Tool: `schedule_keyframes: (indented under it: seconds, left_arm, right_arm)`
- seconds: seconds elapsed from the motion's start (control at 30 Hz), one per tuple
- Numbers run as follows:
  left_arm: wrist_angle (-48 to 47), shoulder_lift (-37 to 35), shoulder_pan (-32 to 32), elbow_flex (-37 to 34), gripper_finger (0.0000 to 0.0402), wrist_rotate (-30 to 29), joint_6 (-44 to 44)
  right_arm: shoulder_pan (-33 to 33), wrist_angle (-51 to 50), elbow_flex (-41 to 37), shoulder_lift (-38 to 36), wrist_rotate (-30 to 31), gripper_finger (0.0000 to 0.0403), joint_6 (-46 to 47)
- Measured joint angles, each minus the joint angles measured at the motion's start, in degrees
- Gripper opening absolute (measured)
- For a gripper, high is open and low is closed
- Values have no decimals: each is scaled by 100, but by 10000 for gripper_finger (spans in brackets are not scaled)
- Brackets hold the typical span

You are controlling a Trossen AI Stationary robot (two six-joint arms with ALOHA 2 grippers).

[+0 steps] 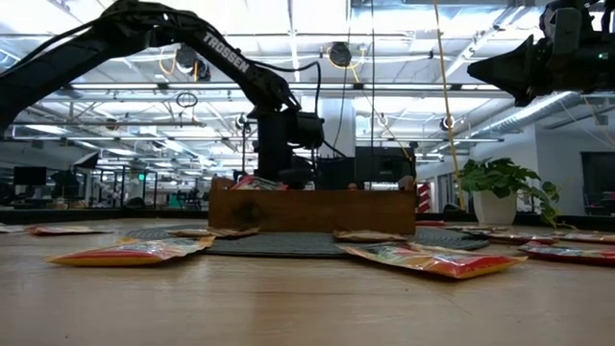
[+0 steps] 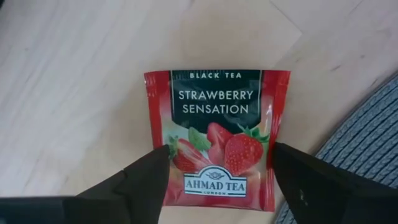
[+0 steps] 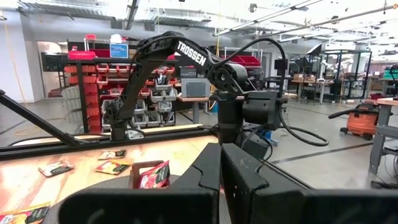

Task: Pick & Place Tea
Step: Put the red tea bag into the left section of the wooden organizer

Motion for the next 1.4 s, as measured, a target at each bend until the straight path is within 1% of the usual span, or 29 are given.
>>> schedule_keyframes:
  seconds: [0.13, 0.23, 0.33, 0.47, 0.5, 0.53, 0.7, 0.8, 0.9, 1.03, 1.17, 1.3, 1.4]
  left_arm:
    - [-61, 9, 48, -6, 241, 267, 92]
    - [-86, 14, 25, -10, 197, 287, 140]
    - [-127, 24, 33, -13, 139, 318, 161]
    - [-264, -21, 0, -15, 48, 312, 356]
    - [-286, -51, -19, -15, 28, 306, 403]
    - [-305, -95, -37, -24, 17, 294, 400]
    - [-419, -401, -238, -72, 7, -164, 379]
    - [-496, -804, -424, -64, 6, -463, 259]
    - [-590, -1195, -733, -53, 5, -983, 132]
    - [-710, -1763, -1364, -53, 5, -1502, -197]
    - [-701, -2158, -2168, -103, 5, -2533, -800]
    - [-437, -2358, -2979, -493, 4, -3560, -1614]
    - [-256, -2422, -3462, -926, 4, -4007, -2306]
  right_arm:
    - [0, -2, -1, 0, 2, 4, -3]
    - [0, -2, -2, 0, 2, 4, -7]
    - [0, -5, 0, 0, 2, 4, -5]
    - [0, -9, 0, 0, 2, 4, -4]
    - [0, -10, 0, 0, 2, 4, -4]
    - [0, -11, -2, 0, 2, 4, -4]
    - [0, -27, 0, 0, 2, 4, -2]
    - [4, -56, 0, 1, 2, 4, -2]
    - [4, -116, 0, 0, 2, 4, -2]
    - [4, -187, 0, 2, 2, 4, 5]
    - [4, -224, -1, 4, -1, 4, 149]
    - [4, -219, 0, 4, -68, 4, 155]
    - [4, -206, 0, 2, -269, 4, 185]
